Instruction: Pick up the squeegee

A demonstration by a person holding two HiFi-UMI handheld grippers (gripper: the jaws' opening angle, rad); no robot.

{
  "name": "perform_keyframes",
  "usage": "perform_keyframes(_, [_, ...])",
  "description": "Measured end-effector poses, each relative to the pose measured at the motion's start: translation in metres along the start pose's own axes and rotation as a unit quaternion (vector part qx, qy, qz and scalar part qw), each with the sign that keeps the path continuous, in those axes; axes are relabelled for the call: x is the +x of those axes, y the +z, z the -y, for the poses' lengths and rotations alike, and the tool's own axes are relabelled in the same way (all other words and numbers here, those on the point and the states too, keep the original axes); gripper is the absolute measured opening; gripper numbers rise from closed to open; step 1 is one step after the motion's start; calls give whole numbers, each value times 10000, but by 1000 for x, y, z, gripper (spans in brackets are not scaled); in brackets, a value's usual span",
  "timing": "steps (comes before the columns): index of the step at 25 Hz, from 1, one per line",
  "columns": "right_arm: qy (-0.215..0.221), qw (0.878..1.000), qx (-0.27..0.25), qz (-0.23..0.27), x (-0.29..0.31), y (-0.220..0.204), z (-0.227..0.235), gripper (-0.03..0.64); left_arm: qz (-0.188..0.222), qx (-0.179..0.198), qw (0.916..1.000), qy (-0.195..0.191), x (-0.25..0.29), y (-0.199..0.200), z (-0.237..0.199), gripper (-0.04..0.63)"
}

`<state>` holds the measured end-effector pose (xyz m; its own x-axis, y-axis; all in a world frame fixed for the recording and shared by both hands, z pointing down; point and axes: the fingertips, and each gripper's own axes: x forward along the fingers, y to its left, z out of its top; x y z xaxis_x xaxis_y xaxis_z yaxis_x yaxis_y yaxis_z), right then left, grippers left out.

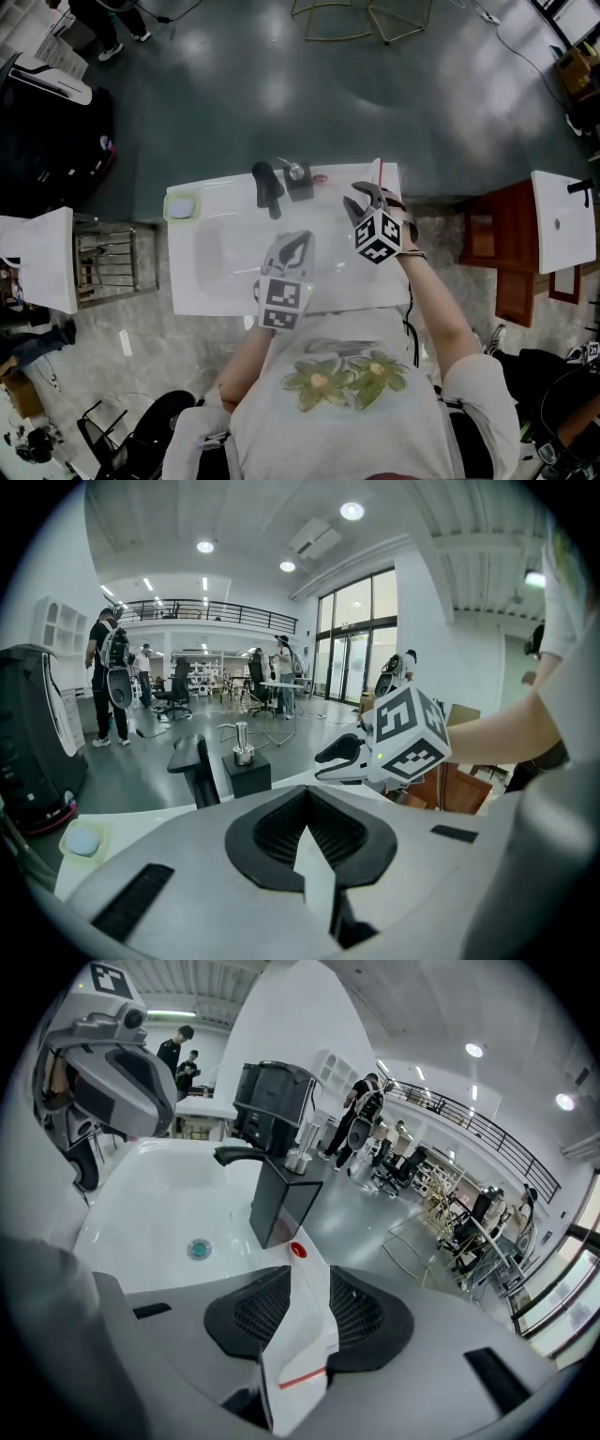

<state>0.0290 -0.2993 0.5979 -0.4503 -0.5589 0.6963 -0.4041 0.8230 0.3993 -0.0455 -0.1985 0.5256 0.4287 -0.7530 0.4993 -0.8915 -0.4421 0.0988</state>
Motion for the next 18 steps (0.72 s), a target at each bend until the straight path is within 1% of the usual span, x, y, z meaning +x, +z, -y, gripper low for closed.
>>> perform_keyframes(5, [10, 9991, -426, -76, 10, -5, 0, 109, -19, -80, 10000, 5, 4, 0, -1, 9])
perform_keyframes(14, [-3, 9975, -651, -272, 29, -16, 7, 110, -67, -90, 9999, -67, 10, 1, 4, 9])
perform_keyframes(18, [23, 9957, -832, -416, 41, -22, 10, 110, -93, -70, 9999, -70, 12, 0, 3, 9])
